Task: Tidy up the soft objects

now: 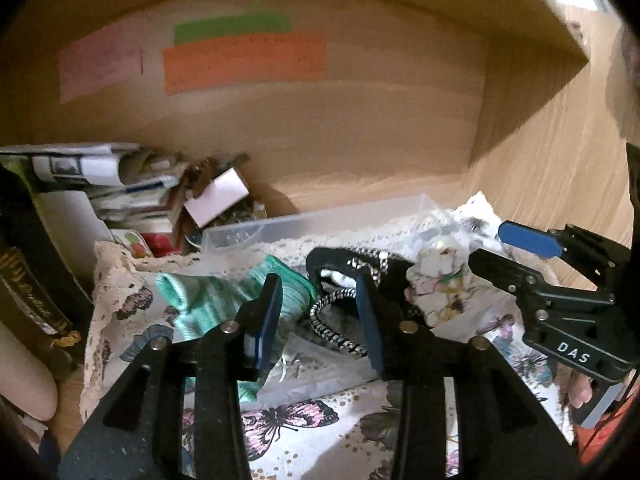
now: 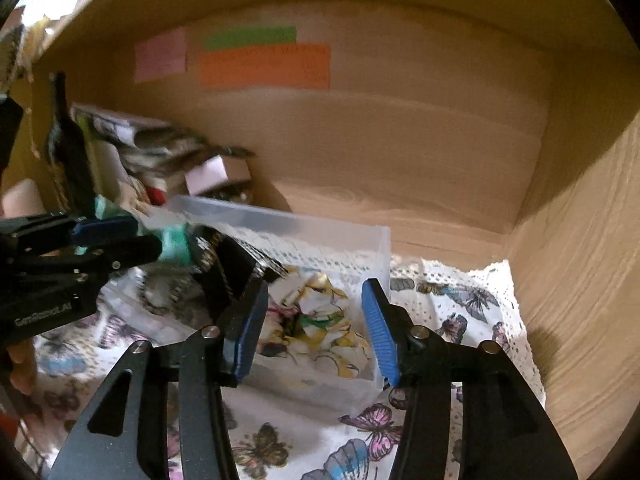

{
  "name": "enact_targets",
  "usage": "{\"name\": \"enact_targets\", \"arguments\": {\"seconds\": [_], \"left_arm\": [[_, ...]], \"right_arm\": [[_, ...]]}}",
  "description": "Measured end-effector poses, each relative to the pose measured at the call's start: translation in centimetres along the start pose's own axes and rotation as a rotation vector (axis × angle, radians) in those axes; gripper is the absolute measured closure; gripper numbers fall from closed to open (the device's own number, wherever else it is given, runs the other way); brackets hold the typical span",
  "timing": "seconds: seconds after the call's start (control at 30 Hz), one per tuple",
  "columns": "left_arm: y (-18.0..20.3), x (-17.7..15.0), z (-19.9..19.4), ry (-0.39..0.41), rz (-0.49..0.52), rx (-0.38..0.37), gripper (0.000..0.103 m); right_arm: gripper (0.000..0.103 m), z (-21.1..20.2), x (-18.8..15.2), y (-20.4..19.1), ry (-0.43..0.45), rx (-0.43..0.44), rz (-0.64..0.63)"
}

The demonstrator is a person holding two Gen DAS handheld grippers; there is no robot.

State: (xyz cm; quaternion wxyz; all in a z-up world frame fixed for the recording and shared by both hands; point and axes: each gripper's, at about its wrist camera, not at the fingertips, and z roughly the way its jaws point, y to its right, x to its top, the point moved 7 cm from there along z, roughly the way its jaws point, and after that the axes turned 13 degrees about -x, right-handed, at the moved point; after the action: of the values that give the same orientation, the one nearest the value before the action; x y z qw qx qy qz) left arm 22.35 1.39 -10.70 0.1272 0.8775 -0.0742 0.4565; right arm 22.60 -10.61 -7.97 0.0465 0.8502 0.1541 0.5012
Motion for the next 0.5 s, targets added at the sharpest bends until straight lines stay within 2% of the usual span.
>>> {"name": "enact_targets", "arguments": {"seconds": [0.13, 0.2, 0.37, 0.5], "left_arm": [[0.4, 1.1, -3.1, 0.088, 0.014, 0.005, 0.06], [0.6, 1.5, -4.5, 0.129, 0.017, 0.004, 0.049], [1.6, 2.4, -8.4, 0.227, 0.056, 0.01, 0.044], [2.4, 2.7, -10.8, 0.295, 0.076, 0.008, 0.025]], "right_arm": [[0.056, -3.1, 1.4, 0.1, 0.073, 0.022, 0.023], [0.051, -4.8, 2.2, 0.1, 0.116, 0.034, 0.039], [0.04, -8.8, 3.4, 0.3, 0.217, 0.045, 0.07], [0.031, -11.0, 3.7, 0.1, 0.263, 0.054, 0.08]]}}
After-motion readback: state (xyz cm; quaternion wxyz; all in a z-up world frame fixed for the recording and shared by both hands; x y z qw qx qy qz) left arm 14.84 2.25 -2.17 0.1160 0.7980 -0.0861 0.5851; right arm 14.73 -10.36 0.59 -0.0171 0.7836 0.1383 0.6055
